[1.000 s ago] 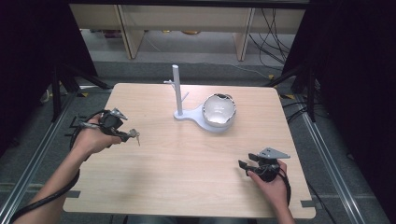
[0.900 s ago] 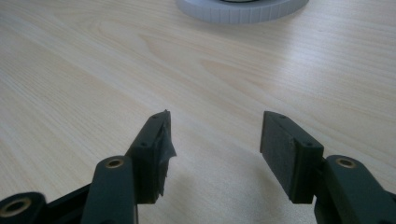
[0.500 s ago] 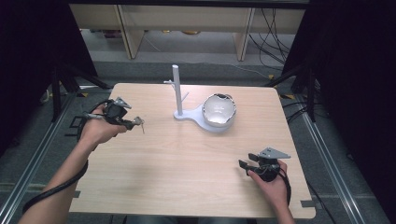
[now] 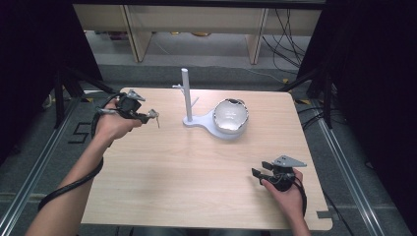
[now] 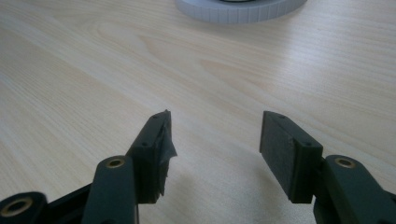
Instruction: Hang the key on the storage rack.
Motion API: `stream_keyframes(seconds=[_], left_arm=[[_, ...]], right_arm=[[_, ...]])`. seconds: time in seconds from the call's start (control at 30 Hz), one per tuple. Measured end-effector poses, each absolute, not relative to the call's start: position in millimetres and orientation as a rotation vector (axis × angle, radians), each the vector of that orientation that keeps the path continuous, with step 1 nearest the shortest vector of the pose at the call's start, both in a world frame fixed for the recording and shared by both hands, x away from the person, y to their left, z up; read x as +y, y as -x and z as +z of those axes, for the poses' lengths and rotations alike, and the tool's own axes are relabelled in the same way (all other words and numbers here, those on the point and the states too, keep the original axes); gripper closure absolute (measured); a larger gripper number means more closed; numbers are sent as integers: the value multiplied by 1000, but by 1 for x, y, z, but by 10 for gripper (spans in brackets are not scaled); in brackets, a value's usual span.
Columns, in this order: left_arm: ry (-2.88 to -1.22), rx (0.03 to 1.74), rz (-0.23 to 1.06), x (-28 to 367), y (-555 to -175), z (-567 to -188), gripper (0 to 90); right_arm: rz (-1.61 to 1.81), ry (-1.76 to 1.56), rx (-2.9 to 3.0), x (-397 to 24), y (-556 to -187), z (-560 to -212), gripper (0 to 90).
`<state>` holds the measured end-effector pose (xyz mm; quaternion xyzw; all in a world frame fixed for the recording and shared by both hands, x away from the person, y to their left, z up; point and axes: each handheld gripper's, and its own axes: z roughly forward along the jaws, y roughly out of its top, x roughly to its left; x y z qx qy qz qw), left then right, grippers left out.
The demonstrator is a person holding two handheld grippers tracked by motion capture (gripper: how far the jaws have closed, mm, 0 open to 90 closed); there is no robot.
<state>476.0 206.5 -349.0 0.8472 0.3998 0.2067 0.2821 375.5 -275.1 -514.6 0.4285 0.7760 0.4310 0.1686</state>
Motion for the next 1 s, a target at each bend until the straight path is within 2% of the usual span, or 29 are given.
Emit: stream_keyframes(seconds=[0.33,0.37,1.0], left_arm=[[-2181,1076,592,199,-484,-343,837],[-2214,1062,588,200,-485,-340,836],[-2129,1064,618,179,-507,-327,837]], right_arm=[[1227,-1220,2208,-274,-375,-515,448],[1228,-1218,2209,-274,-375,-515,448],[1248,-1254,2206,-273,-374,-515,448]])
